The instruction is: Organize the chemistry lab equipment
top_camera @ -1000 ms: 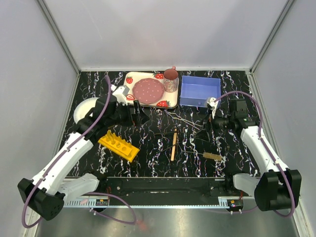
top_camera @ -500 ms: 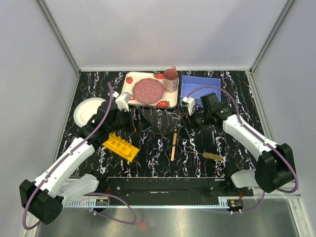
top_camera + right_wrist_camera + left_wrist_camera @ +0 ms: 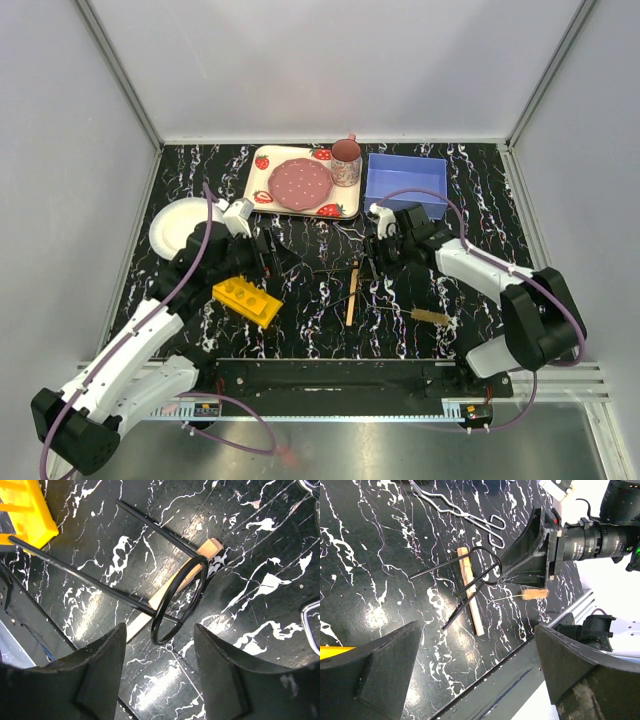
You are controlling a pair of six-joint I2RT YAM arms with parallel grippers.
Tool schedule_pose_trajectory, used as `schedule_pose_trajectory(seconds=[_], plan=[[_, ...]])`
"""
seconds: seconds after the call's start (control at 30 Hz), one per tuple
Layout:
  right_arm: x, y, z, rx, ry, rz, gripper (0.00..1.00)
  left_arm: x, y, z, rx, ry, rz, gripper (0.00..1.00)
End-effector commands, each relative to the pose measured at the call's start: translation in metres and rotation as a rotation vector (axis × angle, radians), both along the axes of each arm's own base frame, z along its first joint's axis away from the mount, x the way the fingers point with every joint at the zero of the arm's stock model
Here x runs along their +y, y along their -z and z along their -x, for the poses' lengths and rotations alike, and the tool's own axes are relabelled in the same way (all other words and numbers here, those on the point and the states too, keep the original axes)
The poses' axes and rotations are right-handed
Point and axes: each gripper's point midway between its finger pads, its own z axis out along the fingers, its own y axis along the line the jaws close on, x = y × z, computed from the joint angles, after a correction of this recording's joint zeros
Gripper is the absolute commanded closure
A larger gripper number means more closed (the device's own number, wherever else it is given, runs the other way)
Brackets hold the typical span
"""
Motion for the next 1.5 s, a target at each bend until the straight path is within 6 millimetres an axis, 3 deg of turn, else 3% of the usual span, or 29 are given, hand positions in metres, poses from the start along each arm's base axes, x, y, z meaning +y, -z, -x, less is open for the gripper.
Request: schedule_pose_trajectory(seconds=[0.0, 0.17, 0.2, 0.3, 0.43, 0.57, 0.6, 0.67, 0.7, 0.8, 0.83, 0.87, 0.9, 0.93, 0.97, 1.0, 1.03, 1.07, 1.1, 1.17, 1.2, 1.27, 1.3, 1.33, 1.37, 1.47], plan=[[0.010, 0.000, -0.022, -0.015, 0.041, -0.007, 0.43, 0.002, -0.018, -0.009, -0.066, -0.045, 0.046, 0.01], [0.014, 0.005, -0.026, 0.021, 0.048, -0.004, 0.73, 0.004, -0.019, -0.008, -0.075, -0.052, 0.044, 0.01], [0.016, 0.001, -0.029, 0.013, 0.045, -0.009, 0.81, 0.005, -0.018, -0.007, -0.073, -0.054, 0.042, 0.01], [0.018, -0.014, -0.031, -0.023, 0.035, -0.027, 0.93, 0.007, -0.016, -0.005, -0.070, -0.056, 0.037, 0.01], [0.015, -0.042, -0.032, -0.111, 0.016, -0.056, 1.00, 0.010, -0.015, -0.004, -0.076, -0.059, 0.028, 0.01], [0.008, -0.080, -0.038, -0.211, -0.002, -0.082, 1.00, 0.010, -0.015, -0.004, -0.084, -0.057, 0.021, 0.01], [0.005, -0.100, -0.045, -0.265, 0.007, -0.096, 1.00, 0.010, -0.016, -0.004, -0.086, -0.057, 0.023, 0.01], [-0.006, -0.115, -0.056, -0.315, 0.027, -0.079, 1.00, 0.011, -0.017, -0.005, -0.087, -0.058, 0.024, 0.01], [-0.010, -0.133, -0.068, -0.376, 0.032, -0.065, 1.00, 0.011, -0.020, -0.005, -0.090, -0.058, 0.025, 0.01], [-0.048, -0.144, -0.106, -0.402, 0.129, 0.020, 1.00, 0.013, -0.023, -0.006, -0.101, -0.064, 0.020, 0.01], [-0.069, -0.145, -0.122, -0.400, 0.185, 0.037, 1.00, 0.013, -0.024, -0.006, -0.104, -0.065, 0.021, 0.01], [-0.081, -0.157, -0.137, -0.418, 0.222, 0.039, 1.00, 0.013, -0.023, -0.006, -0.106, -0.065, 0.021, 0.01], [-0.089, -0.143, -0.146, -0.367, 0.237, 0.060, 1.00, 0.014, -0.022, -0.005, -0.103, -0.067, 0.022, 0.01], [-0.105, -0.142, -0.157, -0.359, 0.255, 0.067, 1.00, 0.014, -0.021, -0.005, -0.099, -0.067, 0.027, 0.01], [-0.110, -0.155, -0.169, -0.381, 0.258, 0.063, 1.00, 0.012, -0.018, -0.003, -0.091, -0.059, 0.033, 0.01], [-0.114, -0.137, -0.177, -0.327, 0.255, 0.080, 1.00, 0.011, -0.016, -0.002, -0.086, -0.054, 0.038, 0.01], [-0.120, -0.134, -0.184, -0.318, 0.254, 0.091, 1.00, 0.010, -0.015, 0.000, -0.077, -0.050, 0.052, 0.01], [-0.128, -0.143, -0.198, -0.336, 0.277, 0.091, 1.00, 0.006, -0.012, 0.002, -0.069, -0.029, 0.070, 0.01], [-0.135, -0.126, -0.209, -0.289, 0.298, 0.103, 1.00, 0.003, -0.012, 0.004, -0.066, -0.015, 0.089, 0.01], [-0.147, -0.127, -0.229, -0.288, 0.344, 0.102, 1.00, -0.006, -0.012, 0.008, -0.048, 0.025, 0.142, 0.01], [-0.151, -0.109, -0.237, -0.249, 0.358, 0.117, 1.00, -0.008, -0.011, 0.009, -0.041, 0.032, 0.155, 0.01], [-0.162, -0.102, -0.250, -0.249, 0.397, 0.160, 1.00, -0.011, -0.010, 0.011, -0.024, 0.045, 0.169, 0.01], [-0.165, -0.086, -0.255, -0.220, 0.412, 0.180, 1.00, -0.011, -0.008, 0.011, -0.020, 0.048, 0.168, 0.01], [-0.166, -0.082, -0.257, -0.210, 0.416, 0.186, 1.00, -0.012, -0.008, 0.011, -0.015, 0.050, 0.169, 0.01], [-0.182, -0.077, -0.260, -0.197, 0.450, 0.194, 1.00, -0.012, -0.007, 0.012, -0.010, 0.058, 0.166, 0.01], [-0.190, -0.059, -0.261, -0.154, 0.470, 0.202, 1.00, -0.014, -0.005, 0.014, -0.002, 0.077, 0.164, 0.01]])
